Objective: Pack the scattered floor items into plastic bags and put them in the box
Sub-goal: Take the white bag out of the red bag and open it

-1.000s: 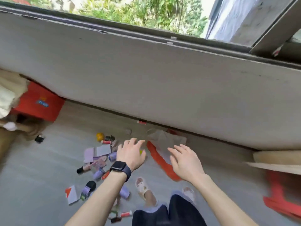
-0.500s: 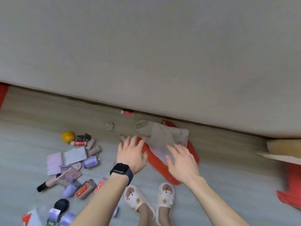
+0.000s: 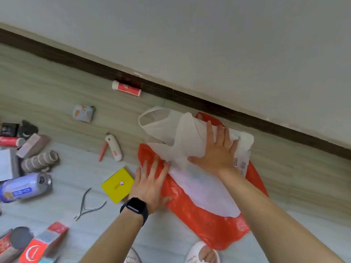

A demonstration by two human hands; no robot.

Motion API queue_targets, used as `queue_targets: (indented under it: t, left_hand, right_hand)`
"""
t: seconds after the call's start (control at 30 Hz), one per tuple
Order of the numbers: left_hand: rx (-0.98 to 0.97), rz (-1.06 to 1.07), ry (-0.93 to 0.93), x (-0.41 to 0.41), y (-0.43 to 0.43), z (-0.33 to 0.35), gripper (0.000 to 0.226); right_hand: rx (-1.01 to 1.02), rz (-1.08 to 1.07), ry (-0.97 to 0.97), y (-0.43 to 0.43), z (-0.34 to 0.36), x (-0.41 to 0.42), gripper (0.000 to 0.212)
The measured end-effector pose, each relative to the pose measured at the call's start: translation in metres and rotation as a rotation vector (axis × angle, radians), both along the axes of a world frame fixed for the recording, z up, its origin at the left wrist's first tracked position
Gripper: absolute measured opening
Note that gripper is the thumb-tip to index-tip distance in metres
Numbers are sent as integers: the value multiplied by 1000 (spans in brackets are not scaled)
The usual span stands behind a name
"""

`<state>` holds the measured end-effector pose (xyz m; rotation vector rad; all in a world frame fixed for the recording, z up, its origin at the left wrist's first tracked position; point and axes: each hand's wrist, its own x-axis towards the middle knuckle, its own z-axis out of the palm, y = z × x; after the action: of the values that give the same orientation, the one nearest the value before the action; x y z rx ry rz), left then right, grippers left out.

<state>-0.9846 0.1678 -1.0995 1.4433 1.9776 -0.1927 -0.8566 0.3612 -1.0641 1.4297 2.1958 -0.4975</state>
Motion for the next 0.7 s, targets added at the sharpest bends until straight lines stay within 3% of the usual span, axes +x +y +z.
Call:
queue_targets:
  t: [0.07, 0.17, 0.23, 0.4, 0.53, 0.57, 0.63, 0.7]
  left_hand:
    - [71, 34, 6, 9, 7, -19, 116]
    - [98, 20, -5, 30, 26, -43, 123]
    - [148, -1, -38, 49, 44, -46, 127]
    - [241, 68, -246, 84, 75, -4, 113]
    - [245, 389, -430, 58, 76, 70, 62]
    - [242, 559, -541, 45, 72, 97, 60]
    - [267, 891, -832, 22, 64, 151, 83]
    - [299, 957, -1091, 7, 50, 204, 97]
  right_hand:
    - [61, 12, -21, 8, -18, 6, 109]
    - [260, 135, -66, 19, -25, 25, 45]
    - [323, 90, 6, 24, -17, 44, 31]
    - [451, -26, 146, 29, 40, 86, 26]
    - [660, -27, 326, 1, 98, 93, 24]
    - [714, -33, 383, -10, 111, 91, 23]
    - [771, -56, 490, -36, 131, 84, 28]
    - [778, -66, 609, -67, 146, 73, 38]
